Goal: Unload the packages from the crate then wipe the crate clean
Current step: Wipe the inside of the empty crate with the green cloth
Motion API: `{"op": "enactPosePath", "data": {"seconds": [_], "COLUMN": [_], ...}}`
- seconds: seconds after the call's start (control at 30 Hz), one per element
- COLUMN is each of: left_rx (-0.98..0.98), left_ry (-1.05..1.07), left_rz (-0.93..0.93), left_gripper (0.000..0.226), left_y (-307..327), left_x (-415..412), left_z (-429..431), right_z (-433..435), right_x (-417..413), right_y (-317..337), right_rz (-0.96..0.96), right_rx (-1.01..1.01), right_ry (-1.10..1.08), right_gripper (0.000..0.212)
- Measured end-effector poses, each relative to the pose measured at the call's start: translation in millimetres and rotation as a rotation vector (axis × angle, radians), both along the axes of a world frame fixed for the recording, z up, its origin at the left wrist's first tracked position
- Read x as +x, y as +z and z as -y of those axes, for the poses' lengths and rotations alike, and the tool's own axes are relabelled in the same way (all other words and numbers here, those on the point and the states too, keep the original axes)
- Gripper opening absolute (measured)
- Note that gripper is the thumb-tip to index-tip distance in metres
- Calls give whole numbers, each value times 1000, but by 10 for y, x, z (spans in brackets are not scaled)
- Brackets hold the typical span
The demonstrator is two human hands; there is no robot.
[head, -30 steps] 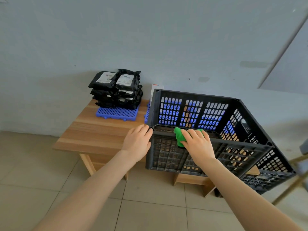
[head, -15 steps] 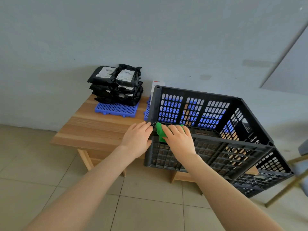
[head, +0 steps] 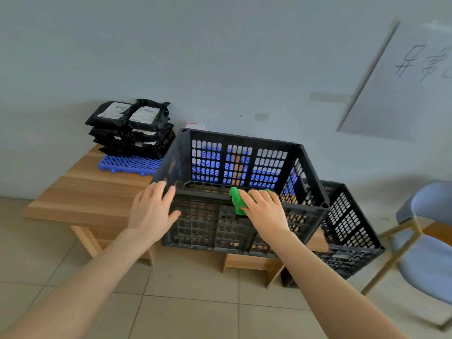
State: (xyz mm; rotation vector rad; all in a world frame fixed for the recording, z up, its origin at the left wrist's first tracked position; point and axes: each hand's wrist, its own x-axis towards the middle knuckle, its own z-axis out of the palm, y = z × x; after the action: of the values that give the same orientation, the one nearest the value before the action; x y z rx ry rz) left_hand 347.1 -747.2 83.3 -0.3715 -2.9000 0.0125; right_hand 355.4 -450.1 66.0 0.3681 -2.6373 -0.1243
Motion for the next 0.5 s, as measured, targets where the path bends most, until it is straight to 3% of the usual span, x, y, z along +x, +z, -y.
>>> {"op": "enactPosePath", "data": {"seconds": [0.27, 0.5], "left_rx": [-44, 5], "left_ry": [126, 172], "left_rz": [-56, 88], "left_gripper": [70, 66], "left_y": [-30, 79], "left_x": [24, 4], "left_z": [-251, -273], "right_z": [-1083, -1729], "right_x": [241, 392], "right_y": [21, 11], "right_rz": [23, 9], "right_rx": [3, 23], "right_ry": [-13, -8], "right_gripper": [48, 62]}}
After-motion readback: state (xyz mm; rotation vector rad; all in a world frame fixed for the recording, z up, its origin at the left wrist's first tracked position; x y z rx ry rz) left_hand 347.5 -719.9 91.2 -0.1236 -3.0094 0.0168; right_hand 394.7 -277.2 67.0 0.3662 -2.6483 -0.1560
